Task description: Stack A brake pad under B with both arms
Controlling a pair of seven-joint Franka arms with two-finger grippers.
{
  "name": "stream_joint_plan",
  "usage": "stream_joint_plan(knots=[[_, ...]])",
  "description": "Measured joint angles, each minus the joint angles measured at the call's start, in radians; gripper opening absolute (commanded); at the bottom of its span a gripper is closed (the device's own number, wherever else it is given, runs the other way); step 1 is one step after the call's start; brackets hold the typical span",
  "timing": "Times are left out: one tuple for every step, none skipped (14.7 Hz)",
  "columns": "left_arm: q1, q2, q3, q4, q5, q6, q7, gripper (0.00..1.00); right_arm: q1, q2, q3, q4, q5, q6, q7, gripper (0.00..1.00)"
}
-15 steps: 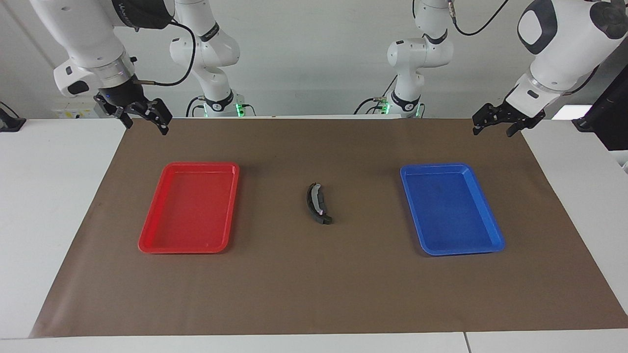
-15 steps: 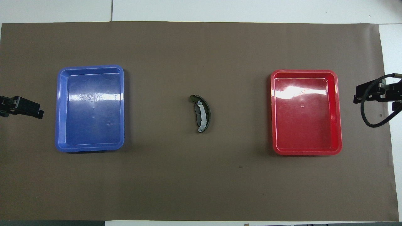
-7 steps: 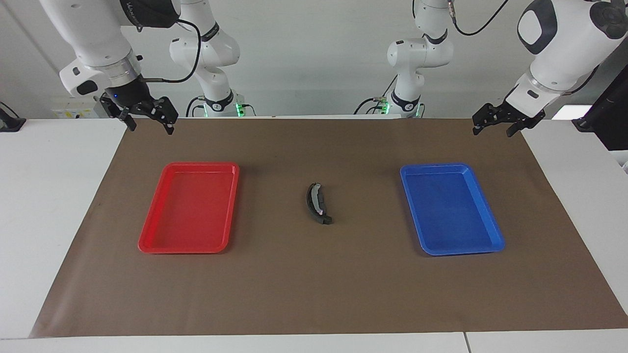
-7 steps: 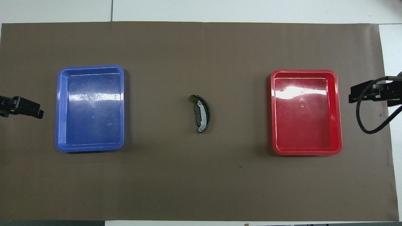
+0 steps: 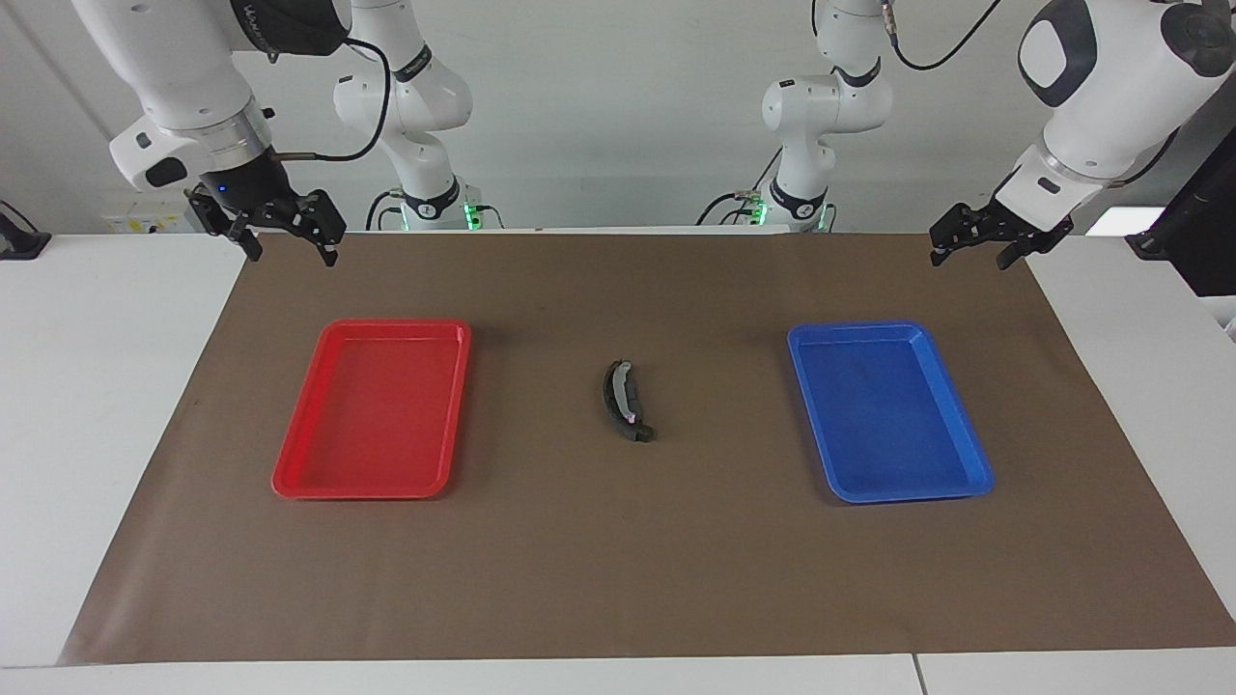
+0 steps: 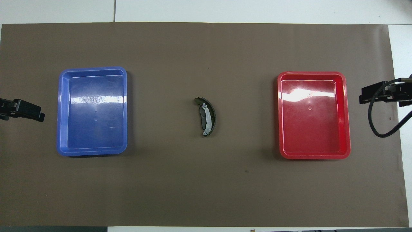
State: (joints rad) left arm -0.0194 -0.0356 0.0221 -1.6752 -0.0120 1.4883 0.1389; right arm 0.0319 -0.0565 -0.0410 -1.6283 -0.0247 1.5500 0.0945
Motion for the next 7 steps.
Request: stream_joint_plan(knots=[[0.0,0.0,0.0,0.0,0.0,0.0,0.0,1.0,0.0,0.0,-0.001,0.0,0.0,0.0,0.0,1.0],[0.0,0.0,0.0,0.0,0.0,0.0,0.0,1.0,0.0,0.0,-0.003,0.0,0.0,0.0,0.0,1.0],[0.0,0.0,0.0,0.0,0.0,0.0,0.0,1.0,0.0,0.0,-0.004,0.0,0.0,0.0,0.0,1.0],[0.0,0.0,0.0,0.0,0.0,0.0,0.0,1.0,0.0,0.0,-0.005,0.0,0.0,0.0,0.0,1.0],[0.0,0.0,0.0,0.0,0.0,0.0,0.0,1.0,0.0,0.0,-0.005,-0.001,0.0,0.0,-0.001,1.0],[0.0,0.0,0.0,0.0,0.0,0.0,0.0,1.0,0.0,0.0,-0.005,-0.002,0.0,0.001,-0.001,1.0],[0.0,0.0,0.0,0.0,0.0,0.0,0.0,1.0,0.0,0.0,-0.005,-0.004,0.0,0.002,-0.001,1.0]])
